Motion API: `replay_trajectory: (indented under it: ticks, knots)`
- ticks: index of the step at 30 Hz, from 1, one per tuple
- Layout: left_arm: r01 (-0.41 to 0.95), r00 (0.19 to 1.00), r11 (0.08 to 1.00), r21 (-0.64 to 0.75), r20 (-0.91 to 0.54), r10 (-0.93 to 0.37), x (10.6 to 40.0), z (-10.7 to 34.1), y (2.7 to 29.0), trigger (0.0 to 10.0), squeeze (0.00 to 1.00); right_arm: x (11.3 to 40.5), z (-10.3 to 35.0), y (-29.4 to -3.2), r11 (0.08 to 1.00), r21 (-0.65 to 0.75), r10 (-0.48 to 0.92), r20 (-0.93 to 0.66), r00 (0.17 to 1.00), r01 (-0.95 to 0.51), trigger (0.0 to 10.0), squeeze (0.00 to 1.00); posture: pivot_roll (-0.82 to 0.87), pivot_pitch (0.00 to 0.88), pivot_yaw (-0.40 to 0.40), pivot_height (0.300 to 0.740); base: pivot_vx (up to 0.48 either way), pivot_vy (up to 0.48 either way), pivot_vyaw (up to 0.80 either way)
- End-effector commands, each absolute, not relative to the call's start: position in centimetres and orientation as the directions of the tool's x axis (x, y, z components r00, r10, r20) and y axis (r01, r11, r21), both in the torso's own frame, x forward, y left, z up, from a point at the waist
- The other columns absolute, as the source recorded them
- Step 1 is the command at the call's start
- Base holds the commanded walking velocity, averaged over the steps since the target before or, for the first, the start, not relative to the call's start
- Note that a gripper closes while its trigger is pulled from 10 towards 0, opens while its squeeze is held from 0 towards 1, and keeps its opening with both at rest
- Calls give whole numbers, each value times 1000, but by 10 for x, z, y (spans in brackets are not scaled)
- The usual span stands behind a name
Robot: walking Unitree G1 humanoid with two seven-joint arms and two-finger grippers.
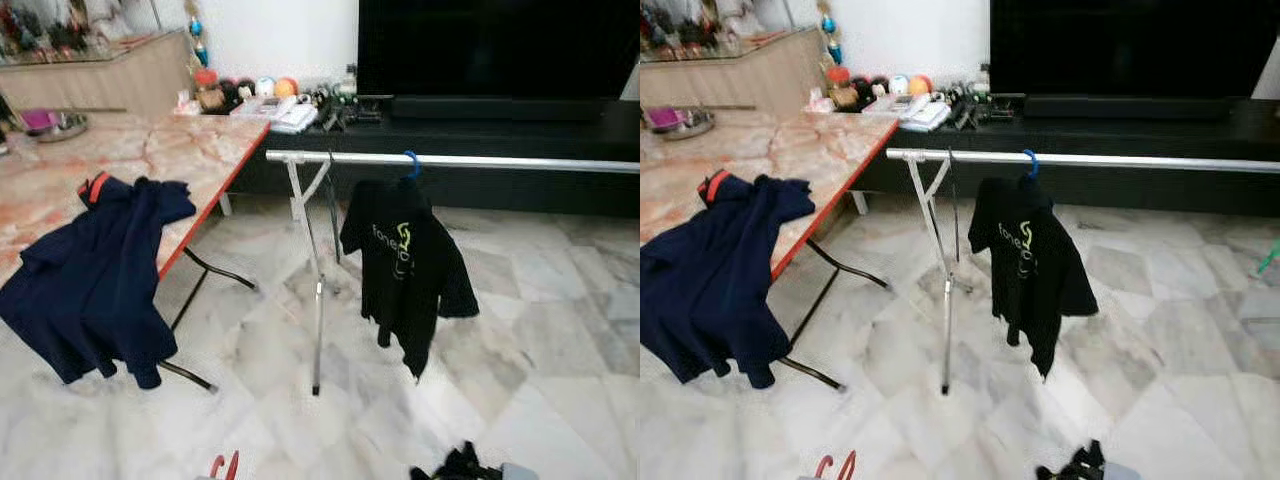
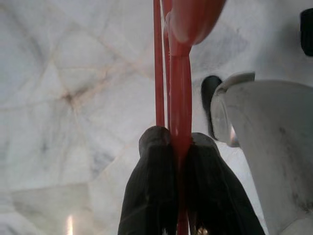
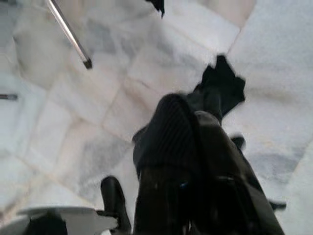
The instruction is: Hang hanger
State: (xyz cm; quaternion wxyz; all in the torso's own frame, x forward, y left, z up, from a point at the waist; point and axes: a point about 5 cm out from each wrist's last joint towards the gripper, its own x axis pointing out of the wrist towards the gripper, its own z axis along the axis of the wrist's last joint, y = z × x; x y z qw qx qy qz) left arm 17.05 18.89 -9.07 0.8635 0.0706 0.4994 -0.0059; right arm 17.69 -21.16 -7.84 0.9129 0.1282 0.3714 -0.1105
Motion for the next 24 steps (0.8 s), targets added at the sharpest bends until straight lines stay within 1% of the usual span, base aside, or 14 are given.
replay_trajectory:
  ticks: [1,2,3,4,6,7,10,11,14,16,21,22,23,24]
  knots:
    - [96,515,986,136,-855,68,174,-89,191,10000,0,177,-77,-215,939,154,-118,-696,708,308,10000,0,-40,26,62,740,-360,0,0]
    - [91,529,986,140,-846,71,177,-87,192,10000,0,178,-77,-215,940,156,-116,-690,715,303,10000,0,-40,26,61,740,-352,0,0]
    - [92,552,985,146,-831,72,183,-84,193,10000,0,188,-71,-214,947,161,-109,-654,749,278,10000,0,-38,28,60,740,-315,0,0]
    - [92,552,985,146,-831,72,183,-84,193,10000,0,188,-71,-214,947,161,-109,-654,749,278,10000,0,-38,28,60,740,-315,0,0]
    - [114,587,979,167,-807,69,187,-81,197,10000,0,212,-56,-211,956,172,-98,-570,816,235,10000,0,-35,28,59,740,0,0,0]
    - [126,596,977,175,-800,66,185,-81,200,10000,0,215,-53,-211,958,174,-96,-556,826,229,10000,0,-35,28,59,740,0,0,0]
    - [146,612,972,184,-789,57,184,-80,203,10000,0,220,-50,-210,960,174,-94,-537,838,218,10000,0,-35,30,59,740,0,0,0]
    - [169,636,967,189,-770,39,190,-76,203,10000,0,223,-47,-212,962,173,-90,-523,848,209,10000,0,-34,30,60,740,0,0,0]
    - [196,656,960,200,-754,23,194,-73,202,10000,0,227,-44,-214,963,175,-90,-509,856,205,10000,0,-33,32,61,740,0,0,0]
    - [247,687,944,218,-726,-12,204,-67,200,10000,0,239,-34,-220,964,173,-97,-472,876,201,10000,0,-36,32,63,740,0,0,0]
    - [303,723,922,240,-689,-58,219,-59,195,10000,0,251,-24,-220,975,156,-78,-426,901,158,10000,0,-33,32,61,740,0,0,0]
    - [341,755,904,256,-648,-101,233,-49,190,10000,0,256,-19,-219,980,149,-63,-402,914,133,10000,0,-29,32,59,740,0,0,0]
    - [341,755,904,256,-648,-101,233,-49,190,10000,0,256,-19,-219,980,149,-63,-402,914,133,10000,0,-29,32,59,740,0,0,0]
    - [368,772,891,264,-622,-134,242,-42,186,10000,0,260,-16,-218,983,144,-53,-387,921,117,10000,0,-29,32,59,740,0,0,0]
